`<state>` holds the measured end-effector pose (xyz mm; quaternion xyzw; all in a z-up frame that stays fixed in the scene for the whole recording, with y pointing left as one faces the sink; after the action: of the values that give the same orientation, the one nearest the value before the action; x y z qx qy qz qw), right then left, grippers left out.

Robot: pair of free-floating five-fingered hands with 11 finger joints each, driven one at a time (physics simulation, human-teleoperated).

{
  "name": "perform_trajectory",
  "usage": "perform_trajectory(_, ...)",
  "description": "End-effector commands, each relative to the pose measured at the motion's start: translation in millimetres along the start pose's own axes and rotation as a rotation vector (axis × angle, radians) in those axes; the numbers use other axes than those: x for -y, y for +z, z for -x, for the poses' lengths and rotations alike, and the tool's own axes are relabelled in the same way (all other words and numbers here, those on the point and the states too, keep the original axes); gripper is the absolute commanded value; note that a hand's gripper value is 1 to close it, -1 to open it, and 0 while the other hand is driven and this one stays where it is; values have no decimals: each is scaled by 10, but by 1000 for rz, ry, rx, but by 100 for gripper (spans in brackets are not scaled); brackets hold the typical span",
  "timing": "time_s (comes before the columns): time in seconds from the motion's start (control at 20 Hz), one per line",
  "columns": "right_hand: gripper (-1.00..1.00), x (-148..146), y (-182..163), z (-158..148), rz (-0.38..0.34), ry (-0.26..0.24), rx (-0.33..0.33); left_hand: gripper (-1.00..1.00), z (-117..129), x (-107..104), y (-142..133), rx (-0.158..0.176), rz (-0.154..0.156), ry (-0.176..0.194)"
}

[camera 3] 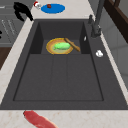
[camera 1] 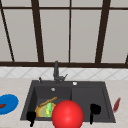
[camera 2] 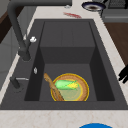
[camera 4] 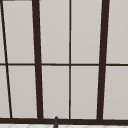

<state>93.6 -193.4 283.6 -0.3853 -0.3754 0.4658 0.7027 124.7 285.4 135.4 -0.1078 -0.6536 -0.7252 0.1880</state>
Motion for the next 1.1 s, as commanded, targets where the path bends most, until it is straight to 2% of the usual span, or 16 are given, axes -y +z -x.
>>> perform_trajectory(0.0,-100,3,-30,-59,26,53,80,0,0,0,0,0,0,0)
perform_trajectory(0.25,-100,19,-6,-18,-7,92,169,0,2,1,-1,-2,-2,-3)
perform_trajectory(0.6,-100,34,10,-18,-7,102,306,0,3,2,-2,-3,-4,-5)
perform_trajectory(0.7,-100,64,42,-79,18,100,305,0,3,2,-2,-3,-4,-6)
perform_trajectory(0.75,-100,40,17,-28,-3,29,256,0,4,2,-2,-3,-4,-6)
perform_trajectory(0.85,-100,58,-32,-119,-5,39,272,0,4,2,-2,-3,-5,-6)
perform_trajectory(1.0,-100,139,-33,-143,49,75,296,0,4,2,-2,-4,-5,-7)
perform_trajectory(1.05,-100,164,-67,-134,68,54,303,0,4,2,-2,-4,-5,-7)
